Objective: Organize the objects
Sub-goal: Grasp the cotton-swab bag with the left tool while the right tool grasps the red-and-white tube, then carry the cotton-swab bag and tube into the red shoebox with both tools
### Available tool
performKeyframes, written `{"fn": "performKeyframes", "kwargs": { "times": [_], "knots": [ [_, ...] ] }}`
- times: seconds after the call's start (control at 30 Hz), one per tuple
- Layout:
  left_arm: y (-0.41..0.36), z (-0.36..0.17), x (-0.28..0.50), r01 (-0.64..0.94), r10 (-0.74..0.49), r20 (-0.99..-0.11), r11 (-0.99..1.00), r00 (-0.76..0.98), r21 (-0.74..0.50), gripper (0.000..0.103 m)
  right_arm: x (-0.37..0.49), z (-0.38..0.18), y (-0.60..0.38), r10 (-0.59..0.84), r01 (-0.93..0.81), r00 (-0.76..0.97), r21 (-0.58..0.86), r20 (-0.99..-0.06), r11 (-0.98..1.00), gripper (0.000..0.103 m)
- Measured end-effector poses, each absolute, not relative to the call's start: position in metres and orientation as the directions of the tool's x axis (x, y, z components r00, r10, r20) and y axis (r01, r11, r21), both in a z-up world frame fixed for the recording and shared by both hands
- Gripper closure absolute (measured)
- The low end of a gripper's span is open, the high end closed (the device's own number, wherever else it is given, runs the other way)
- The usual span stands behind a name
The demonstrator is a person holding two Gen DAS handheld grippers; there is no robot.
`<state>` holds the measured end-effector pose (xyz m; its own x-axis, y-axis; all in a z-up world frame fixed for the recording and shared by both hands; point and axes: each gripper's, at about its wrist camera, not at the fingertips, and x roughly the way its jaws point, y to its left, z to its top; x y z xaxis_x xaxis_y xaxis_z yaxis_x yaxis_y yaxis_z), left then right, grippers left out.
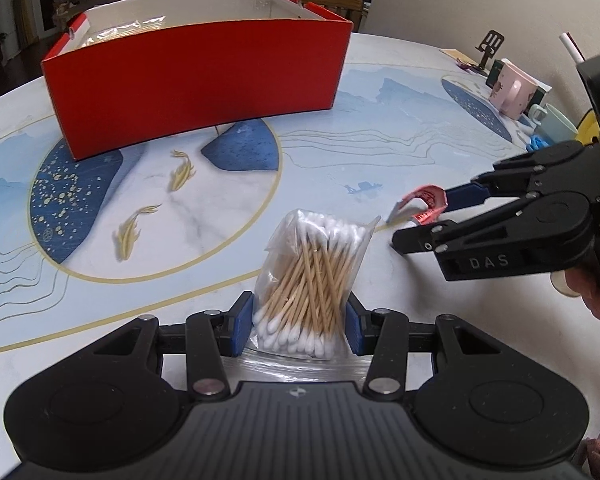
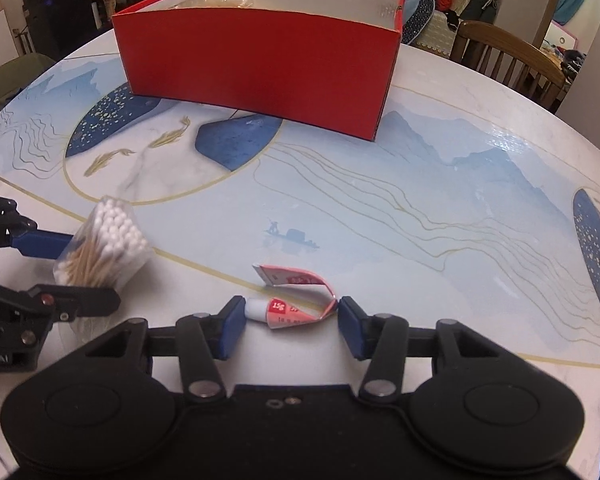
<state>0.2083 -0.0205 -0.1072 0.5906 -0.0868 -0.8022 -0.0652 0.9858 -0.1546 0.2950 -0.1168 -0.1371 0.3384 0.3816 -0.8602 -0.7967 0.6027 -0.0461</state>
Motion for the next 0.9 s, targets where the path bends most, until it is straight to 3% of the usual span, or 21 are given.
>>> {"fn": "performKeyframes", "kwargs": {
  "times": [0.67,0.9],
  "knots": [
    [0.017,-0.023,0.231,-0.137,-0.066,-0.725,0.966,0.685,-0.218,0.059,0.290,-0.039,-0.095,0.530,-0.826,0.341,0.022,-0.776,0.563,0.053],
    [0.035,0.013,0.260,-0.133,-0.013,-0.677,0.978,0.736,-0.163,0.058,0.311,-0.007,-0.074,0.583,-0.839,0.365,0.014,-0.725,0.544,0.053]
  ]
}}
